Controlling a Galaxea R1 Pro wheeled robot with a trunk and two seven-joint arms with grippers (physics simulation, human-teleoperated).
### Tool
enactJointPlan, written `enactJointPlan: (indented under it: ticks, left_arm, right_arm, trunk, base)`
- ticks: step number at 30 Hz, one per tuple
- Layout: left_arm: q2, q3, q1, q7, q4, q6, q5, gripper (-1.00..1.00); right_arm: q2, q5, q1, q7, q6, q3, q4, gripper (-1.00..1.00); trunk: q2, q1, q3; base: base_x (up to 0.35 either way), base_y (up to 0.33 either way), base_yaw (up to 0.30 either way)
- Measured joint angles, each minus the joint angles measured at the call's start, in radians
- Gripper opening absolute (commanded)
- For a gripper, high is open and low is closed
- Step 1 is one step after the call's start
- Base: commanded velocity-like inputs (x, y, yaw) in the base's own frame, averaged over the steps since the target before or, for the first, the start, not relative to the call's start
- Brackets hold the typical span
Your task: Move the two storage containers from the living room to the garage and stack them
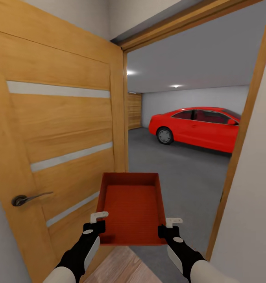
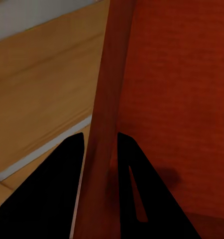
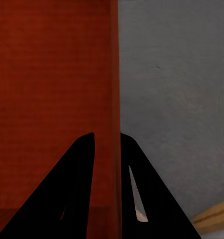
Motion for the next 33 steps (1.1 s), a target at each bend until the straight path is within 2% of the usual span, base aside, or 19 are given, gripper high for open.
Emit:
enactJointPlan:
  ticks: [18,33]
  left_arm:
    - [0.002,-0.001,0.0,0.0,0.001,0.0,0.004,-1.0]
    - [0.001,0.001,0.0,-0.001,0.002,0.001,0.002,-1.0]
  right_arm:
    - [0.001,0.003,0.0,-0.002,0.004,0.0,-0.001,-1.0]
    - [0.001,0.002,0.0,-0.001,0.004,-0.001,-0.001,-1.0]
  trunk:
    - [0.0,0.0,0.008]
    - [0.0,0.0,0.008]
  base:
    - [0.002,0.002,-0.267]
    - [0.238,0.139,-0.035]
